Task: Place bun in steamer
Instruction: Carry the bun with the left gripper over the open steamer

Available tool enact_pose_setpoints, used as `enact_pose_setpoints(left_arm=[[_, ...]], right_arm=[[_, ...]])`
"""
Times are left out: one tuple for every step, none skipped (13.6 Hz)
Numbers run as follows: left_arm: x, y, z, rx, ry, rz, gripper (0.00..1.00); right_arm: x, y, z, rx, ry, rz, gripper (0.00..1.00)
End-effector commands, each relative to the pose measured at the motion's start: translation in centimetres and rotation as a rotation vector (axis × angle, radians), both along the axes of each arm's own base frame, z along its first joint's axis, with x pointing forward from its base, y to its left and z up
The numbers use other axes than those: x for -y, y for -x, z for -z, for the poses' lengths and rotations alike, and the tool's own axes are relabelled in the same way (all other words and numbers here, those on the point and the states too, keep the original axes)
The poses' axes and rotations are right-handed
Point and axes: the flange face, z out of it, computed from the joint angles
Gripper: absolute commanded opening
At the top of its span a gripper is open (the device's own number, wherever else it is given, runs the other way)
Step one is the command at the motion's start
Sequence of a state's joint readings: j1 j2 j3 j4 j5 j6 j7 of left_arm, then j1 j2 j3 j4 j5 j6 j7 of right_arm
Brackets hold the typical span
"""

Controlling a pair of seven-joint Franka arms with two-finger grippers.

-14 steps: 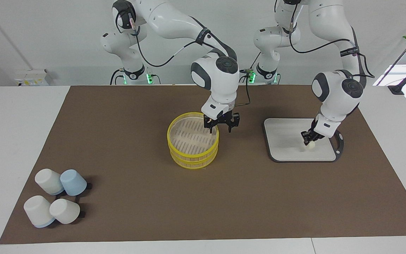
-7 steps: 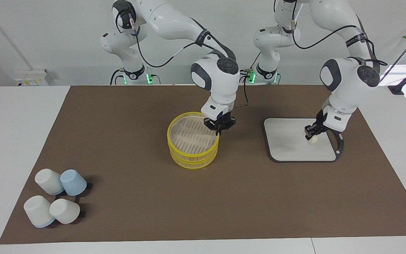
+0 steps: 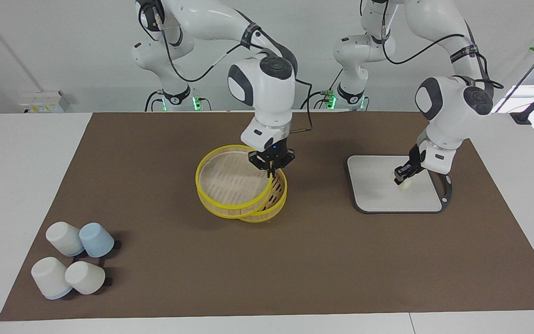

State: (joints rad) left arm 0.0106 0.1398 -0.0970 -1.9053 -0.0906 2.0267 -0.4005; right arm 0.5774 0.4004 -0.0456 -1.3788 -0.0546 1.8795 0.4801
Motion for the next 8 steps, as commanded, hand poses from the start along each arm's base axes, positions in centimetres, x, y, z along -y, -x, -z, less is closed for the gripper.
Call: enact_pose_setpoints(left_arm=[[8.1,0.3,-2.1,0.009,0.009,-0.042,0.22],[11.7,0.6,-3.1,0.024,0.012,-0.073,0.22],[16.4,1.1,-3.6,0.03,0.017,-0.074,0.22],[20.9,1.4,-4.5,0.041,0.029,-0.076,0.22],[24.9,1.6,-4.2,0.027,0.034,-0.082,0.22],[28.5,1.5,-3.9,0.021,0.04,-0.081,0.22],[32.5,1.3,-1.6,-0.003,0.031,-0.078,0.22],[36.7,1.4,0.5,-0.012,0.03,-0.077,0.22]], right_arm=[[7.6,-1.4,-4.8,-0.007,-0.034,-0.027,0.0],[10.0,-1.9,-5.6,-0.011,-0.043,-0.013,0.0],[12.0,-2.3,-6.2,-0.014,-0.061,0.014,0.0],[13.3,-2.6,-6.5,-0.017,-0.066,0.033,0.0],[13.6,-2.5,-6.8,-0.02,-0.067,0.036,0.0],[13.5,-2.4,-6.7,-0.029,-0.064,0.035,0.0],[13.4,-2.2,-6.4,-0.037,-0.063,0.032,0.0],[13.6,-2.1,-6.2,-0.046,-0.059,0.033,0.0]])
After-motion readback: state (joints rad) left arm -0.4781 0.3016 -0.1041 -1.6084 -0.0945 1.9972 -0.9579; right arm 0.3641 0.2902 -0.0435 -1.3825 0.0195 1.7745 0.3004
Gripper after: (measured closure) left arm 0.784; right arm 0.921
